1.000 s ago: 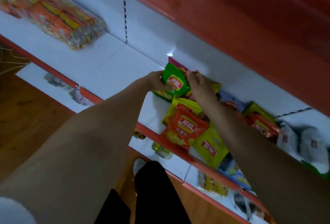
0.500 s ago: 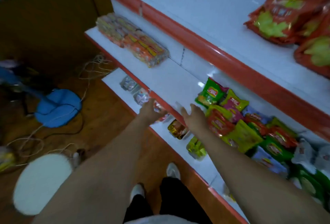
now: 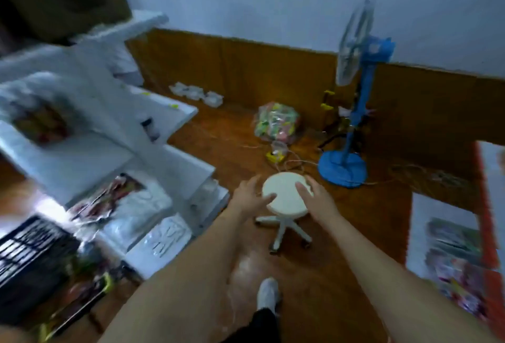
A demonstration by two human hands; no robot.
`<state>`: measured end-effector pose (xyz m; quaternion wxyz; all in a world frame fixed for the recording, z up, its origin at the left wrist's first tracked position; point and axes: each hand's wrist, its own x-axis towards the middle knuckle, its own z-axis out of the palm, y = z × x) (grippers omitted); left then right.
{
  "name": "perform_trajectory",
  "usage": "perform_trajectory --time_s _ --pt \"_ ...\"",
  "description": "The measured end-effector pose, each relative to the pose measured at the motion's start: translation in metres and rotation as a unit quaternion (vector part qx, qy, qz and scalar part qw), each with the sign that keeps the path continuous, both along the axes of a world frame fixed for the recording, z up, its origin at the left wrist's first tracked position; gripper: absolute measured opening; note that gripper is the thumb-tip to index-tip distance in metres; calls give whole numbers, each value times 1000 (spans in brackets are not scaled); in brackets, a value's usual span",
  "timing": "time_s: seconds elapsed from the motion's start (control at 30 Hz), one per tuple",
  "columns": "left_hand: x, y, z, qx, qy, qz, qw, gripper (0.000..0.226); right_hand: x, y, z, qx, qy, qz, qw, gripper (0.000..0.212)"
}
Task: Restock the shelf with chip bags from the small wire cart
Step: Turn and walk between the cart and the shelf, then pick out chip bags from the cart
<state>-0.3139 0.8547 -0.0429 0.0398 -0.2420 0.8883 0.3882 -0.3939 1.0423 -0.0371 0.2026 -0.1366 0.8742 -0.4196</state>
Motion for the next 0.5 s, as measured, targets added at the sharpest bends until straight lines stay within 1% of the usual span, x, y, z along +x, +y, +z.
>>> perform_trajectory --time_s 0.07,0.13,0.27,0.37,0.5 --pt "76 -37 3 -3 15 64 998 80 46 -50 -3 -21 -21 58 998 63" --pt "156 -75 4 -12 17 130 991 75 101 -98 -5 -45 -65 115 990 63" --pt "308 -138 9 -20 -54 271 961 82 204 -191 -5 -64 -122 231 963 59" --pt "400 -175 5 -5 -77 355 932 89 276 -250 -4 -54 -129 304 942 60" --pt "493 -219 -4 -14 -87 421 903 88 364 -320 -11 -7 -112 384 916 62"
